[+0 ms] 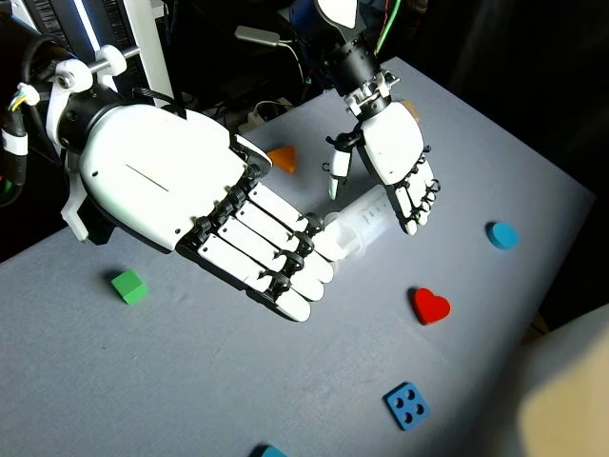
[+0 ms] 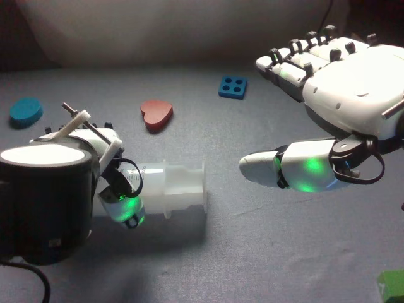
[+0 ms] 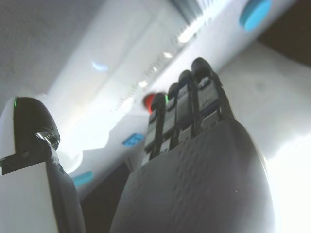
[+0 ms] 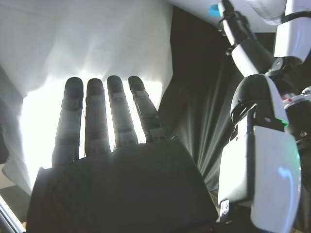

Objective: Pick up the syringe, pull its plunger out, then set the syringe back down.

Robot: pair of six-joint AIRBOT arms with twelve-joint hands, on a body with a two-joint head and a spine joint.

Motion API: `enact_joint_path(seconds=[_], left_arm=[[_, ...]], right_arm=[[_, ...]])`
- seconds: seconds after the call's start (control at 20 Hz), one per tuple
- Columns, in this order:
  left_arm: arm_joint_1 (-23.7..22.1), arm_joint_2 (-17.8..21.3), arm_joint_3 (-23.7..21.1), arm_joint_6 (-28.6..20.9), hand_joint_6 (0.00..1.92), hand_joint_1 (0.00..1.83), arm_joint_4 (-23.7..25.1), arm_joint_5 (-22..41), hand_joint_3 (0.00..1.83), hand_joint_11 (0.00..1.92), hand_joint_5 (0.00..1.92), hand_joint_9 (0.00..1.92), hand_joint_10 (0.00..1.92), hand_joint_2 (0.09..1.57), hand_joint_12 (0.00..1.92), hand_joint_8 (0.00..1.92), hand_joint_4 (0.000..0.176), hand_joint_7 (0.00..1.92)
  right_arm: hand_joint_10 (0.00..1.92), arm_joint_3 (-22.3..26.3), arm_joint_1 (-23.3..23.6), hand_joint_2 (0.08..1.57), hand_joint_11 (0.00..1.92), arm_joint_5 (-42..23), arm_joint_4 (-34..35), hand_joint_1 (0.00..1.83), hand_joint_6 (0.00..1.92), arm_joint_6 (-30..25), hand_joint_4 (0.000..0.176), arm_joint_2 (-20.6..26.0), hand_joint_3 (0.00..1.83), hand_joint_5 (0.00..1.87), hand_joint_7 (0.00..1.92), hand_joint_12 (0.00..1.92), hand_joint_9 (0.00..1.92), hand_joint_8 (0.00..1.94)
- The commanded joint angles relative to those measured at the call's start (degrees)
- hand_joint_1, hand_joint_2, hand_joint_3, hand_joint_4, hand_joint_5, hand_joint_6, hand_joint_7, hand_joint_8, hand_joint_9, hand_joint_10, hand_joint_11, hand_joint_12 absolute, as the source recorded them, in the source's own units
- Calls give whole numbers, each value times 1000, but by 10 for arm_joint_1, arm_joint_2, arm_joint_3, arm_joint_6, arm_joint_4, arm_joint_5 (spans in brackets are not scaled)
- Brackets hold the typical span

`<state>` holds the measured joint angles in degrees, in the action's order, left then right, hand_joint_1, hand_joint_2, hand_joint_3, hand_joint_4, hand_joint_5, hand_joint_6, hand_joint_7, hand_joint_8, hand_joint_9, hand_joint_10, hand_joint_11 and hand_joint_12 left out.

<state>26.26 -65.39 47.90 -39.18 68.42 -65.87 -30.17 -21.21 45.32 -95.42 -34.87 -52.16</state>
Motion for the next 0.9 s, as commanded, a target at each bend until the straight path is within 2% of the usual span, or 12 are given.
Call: enact_joint_path(seconds=[0.0, 0.25, 0.35, 0.85], left_arm=[[1, -2, 3, -2, 0, 961, 41, -9, 6, 0, 76, 62, 0, 984, 260, 0, 0, 45], [26, -7, 11, -28, 5, 963, 78, 9, 6, 0, 85, 64, 1, 989, 265, 3, 0, 52], [39, -8, 10, -51, 3, 969, 94, 14, 3, 0, 91, 62, 0, 991, 292, 3, 0, 60], [57, -31, 32, -60, 0, 950, 101, 31, 4, 0, 70, 51, 1, 1014, 272, 0, 0, 36]], right_arm=[[0, -1, 12, 981, 0, 16, -45, 54, 0, -5, 0, 1, 1, 0, 0, 114, 0, 0], [0, -1, 13, 983, 0, 16, -46, 50, 0, -5, 0, 1, 1, 0, 0, 188, 20, 0], [1, -1, 13, 984, 0, 16, -46, 48, 0, -5, 0, 1, 1, 0, 0, 149, 2, 0], [3, -1, 13, 982, 0, 16, -47, 54, 3, -5, 0, 0, 1, 12, 4, 192, 16, 1]])
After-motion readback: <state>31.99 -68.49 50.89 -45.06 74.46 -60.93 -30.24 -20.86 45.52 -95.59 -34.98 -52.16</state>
